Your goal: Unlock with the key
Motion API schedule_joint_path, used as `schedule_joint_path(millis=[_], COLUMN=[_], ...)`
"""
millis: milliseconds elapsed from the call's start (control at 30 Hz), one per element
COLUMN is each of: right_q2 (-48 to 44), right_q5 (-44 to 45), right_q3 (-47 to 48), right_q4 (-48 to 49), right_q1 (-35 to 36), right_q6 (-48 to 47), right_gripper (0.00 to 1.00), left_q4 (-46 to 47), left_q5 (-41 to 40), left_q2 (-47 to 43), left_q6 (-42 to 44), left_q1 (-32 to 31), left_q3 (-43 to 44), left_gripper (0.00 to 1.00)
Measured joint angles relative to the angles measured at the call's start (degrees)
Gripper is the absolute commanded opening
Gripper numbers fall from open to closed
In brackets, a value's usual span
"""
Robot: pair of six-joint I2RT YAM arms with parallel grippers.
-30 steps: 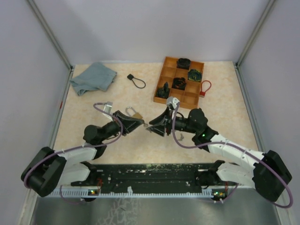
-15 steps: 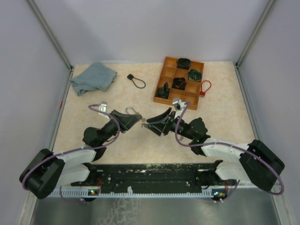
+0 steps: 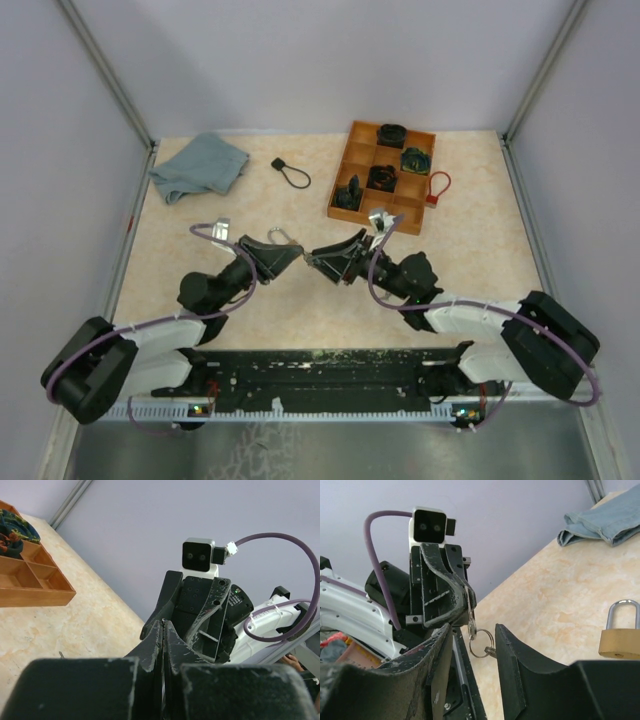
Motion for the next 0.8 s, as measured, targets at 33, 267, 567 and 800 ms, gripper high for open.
schedule_joint_path(millis=[33, 267, 567, 800], right_q2=[0.4, 3.8, 4.3, 4.4], right_q5=[0.0, -0.9, -0.9, -1.0], right_q3=[0.0, 0.1, 0.1, 0.1], right_q4=[0.0, 2.2, 7.0, 8.5], right_q1=[0.0, 0.4, 0.5, 0.6], right_q6=[0.0, 0.8, 1.6, 1.6], right_gripper=[0.39, 0.31, 0.31, 0.23], left_q4=[0.0, 0.9, 1.3, 1.3], left_q5=[-0.2, -0.9, -1.7, -2.0], left_q2=[0.0, 0.1, 0.1, 0.1], left_q6=[0.0, 0.0, 0.0, 0.0], left_q1=[-0.1, -0.7, -1.1, -1.3], left_q3=[0.0, 0.0, -0.1, -0.2], left_gripper=[0.00, 0.00, 0.00, 0.00])
